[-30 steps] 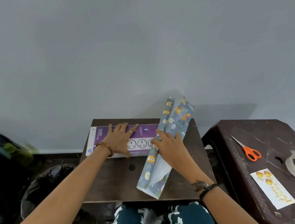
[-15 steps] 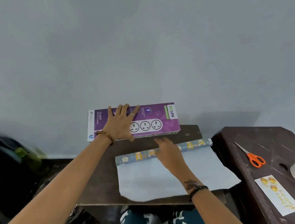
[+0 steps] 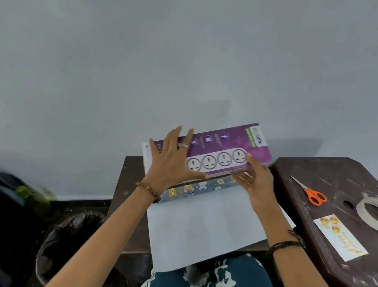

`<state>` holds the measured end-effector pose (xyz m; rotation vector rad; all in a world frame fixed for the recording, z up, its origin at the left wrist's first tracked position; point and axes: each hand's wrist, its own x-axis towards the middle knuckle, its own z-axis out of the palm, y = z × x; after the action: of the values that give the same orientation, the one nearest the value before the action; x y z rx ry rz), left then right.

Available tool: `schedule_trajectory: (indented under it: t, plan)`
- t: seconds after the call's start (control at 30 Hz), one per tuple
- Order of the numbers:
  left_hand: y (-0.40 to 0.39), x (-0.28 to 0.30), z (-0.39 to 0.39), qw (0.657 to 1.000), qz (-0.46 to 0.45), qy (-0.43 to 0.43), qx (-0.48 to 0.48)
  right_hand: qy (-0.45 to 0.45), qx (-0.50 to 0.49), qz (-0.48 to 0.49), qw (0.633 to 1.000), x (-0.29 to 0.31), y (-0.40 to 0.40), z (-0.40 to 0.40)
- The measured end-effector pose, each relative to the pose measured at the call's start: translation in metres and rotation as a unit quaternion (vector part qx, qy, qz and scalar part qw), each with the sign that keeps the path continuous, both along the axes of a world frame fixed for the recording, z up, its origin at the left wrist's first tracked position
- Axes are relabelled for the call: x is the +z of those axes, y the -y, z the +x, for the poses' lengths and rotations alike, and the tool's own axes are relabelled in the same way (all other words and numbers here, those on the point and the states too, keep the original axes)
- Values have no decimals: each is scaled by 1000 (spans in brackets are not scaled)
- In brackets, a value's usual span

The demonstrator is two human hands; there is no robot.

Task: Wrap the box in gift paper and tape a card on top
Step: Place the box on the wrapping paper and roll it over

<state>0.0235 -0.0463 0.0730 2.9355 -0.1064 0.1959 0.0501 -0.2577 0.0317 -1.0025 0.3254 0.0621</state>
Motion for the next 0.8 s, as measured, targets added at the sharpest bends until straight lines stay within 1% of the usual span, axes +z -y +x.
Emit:
schedule_trajectory:
  t: [0.03, 0.07, 0.1, 0.13, 0.17, 0.2, 0.23, 0.27, 0.3, 0.37, 0.47, 0.5, 0.6, 0.63, 0.7, 0.73, 0.8]
  plan:
    - [-1, -1, -9, 997, -59, 35, 30, 1, -9, 5, 1000, -3, 11, -3]
    - [-4, -4, -17, 985, -132, 81, 72, 5, -18, 14, 1000, -6, 22, -7]
    - [-5, -7, -26, 960, -221, 120, 124, 11, -22, 24, 999, -9, 31, -12]
    - [-7, -11, -34, 920, -328, 129, 173, 16, -23, 38, 999, -11, 39, -17]
    - [-10, -15, -39, 867, -445, 102, 200, 23, -19, 50, 998, -13, 44, -22]
    - [-11, -20, -43, 805, -557, 44, 199, 31, -14, 55, 998, -14, 48, -27]
    - [-11, -25, -46, 742, -644, -20, 183, 41, -5, 53, 998, -16, 50, -32]
    - [-11, -30, -48, 701, -689, -71, 168, 52, 5, 49, 997, -18, 51, -36]
    - [-9, -34, -50, 687, -703, -96, 156, 60, 12, 43, 997, -20, 52, -39]
    - [-8, -41, -61, 711, -683, -85, 147, 56, 15, 46, 997, -27, 53, -44]
    - [-13, -48, -76, 723, -683, -25, 99, 16, 31, 56, 998, -29, 56, -47]
    - [-15, -51, -79, 733, -676, -4, 77, -6, 41, 67, 997, -30, 58, -47]
    - [-20, -63, -83, 784, -618, 39, 38, -88, 52, 151, 983, -32, 62, -46]
    - [-20, -70, -84, 808, -586, 53, 39, -105, 58, 161, 980, -33, 62, -46]
    - [-19, -84, -90, 849, -519, 82, 45, -122, 80, 139, 980, -37, 59, -43]
    - [-18, -94, -93, 855, -507, 90, 55, -126, 87, 116, 981, -39, 57, -42]
    - [-17, -115, -99, 850, -513, 87, 81, -136, 79, 58, 986, -45, 55, -38]
